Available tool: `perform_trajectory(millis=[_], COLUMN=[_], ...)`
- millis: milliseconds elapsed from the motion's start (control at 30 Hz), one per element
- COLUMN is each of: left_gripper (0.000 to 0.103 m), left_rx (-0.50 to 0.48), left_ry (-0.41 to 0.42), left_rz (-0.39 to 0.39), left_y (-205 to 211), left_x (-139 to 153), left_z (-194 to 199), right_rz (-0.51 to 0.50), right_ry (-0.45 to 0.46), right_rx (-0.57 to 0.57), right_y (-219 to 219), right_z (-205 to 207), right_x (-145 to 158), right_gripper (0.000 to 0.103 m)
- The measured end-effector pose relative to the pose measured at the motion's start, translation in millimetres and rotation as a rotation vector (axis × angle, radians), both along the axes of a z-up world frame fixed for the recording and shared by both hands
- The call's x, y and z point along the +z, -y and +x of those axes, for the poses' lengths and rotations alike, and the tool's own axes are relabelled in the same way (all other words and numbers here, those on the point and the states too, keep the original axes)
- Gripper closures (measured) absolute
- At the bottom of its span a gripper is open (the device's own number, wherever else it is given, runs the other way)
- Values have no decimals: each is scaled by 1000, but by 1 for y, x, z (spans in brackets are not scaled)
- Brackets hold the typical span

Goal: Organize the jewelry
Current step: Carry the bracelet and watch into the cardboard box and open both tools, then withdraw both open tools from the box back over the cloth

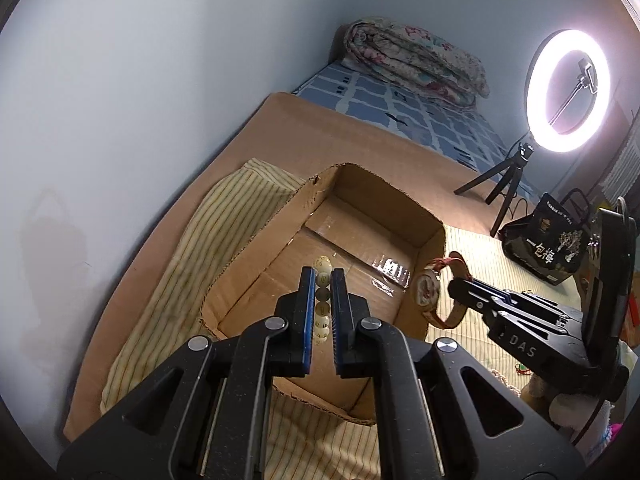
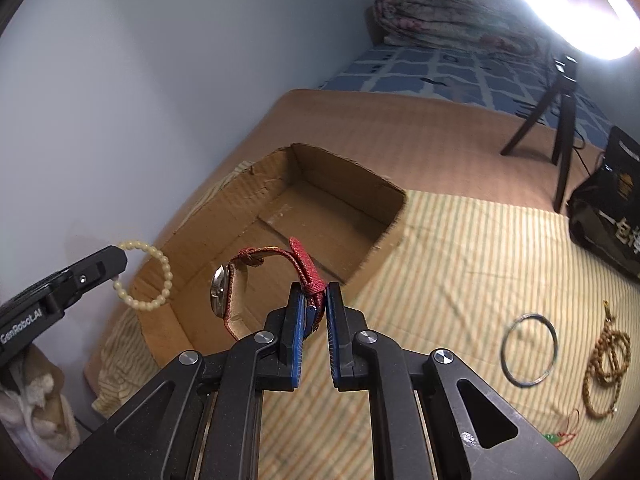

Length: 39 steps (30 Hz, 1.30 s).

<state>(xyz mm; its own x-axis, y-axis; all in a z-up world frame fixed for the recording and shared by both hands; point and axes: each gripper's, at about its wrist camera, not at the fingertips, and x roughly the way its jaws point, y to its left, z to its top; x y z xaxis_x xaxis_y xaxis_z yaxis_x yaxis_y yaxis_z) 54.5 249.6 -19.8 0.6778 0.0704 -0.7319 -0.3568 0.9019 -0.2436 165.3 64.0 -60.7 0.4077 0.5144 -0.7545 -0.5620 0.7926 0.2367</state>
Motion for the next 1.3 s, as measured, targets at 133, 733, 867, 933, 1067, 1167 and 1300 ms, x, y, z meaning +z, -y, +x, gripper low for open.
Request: perform_trajectory(millis=[133,733,867,933,1067,1167,1300], left_gripper=[98,65,65,65,65,65,65], left_rx=[4,16,13,10,3,-11,-63], left_ry=[-5,-5,-1,3,12,31,54], left_rz=[15,103,108,113,123,125,130], left_y=[2,7,9,10,16,24,42], left_x=[0,2,5,6,8,10,12], left_z=[3,5,3,3,1,0,2], right_rz=[4,28,21,15,-4,-17,-29], right_ry=[-7,35,47,53,80,91,114], right_rx=[12,-19,-30,-32,-38,-48,-72], right_y=[-9,-4,1,4,14,25,49], right_z=[4,10,8,8,5,3,2], right_x=[-4,1,4,5,9,12,22], right_gripper=[94,49,48,48,46,46,38])
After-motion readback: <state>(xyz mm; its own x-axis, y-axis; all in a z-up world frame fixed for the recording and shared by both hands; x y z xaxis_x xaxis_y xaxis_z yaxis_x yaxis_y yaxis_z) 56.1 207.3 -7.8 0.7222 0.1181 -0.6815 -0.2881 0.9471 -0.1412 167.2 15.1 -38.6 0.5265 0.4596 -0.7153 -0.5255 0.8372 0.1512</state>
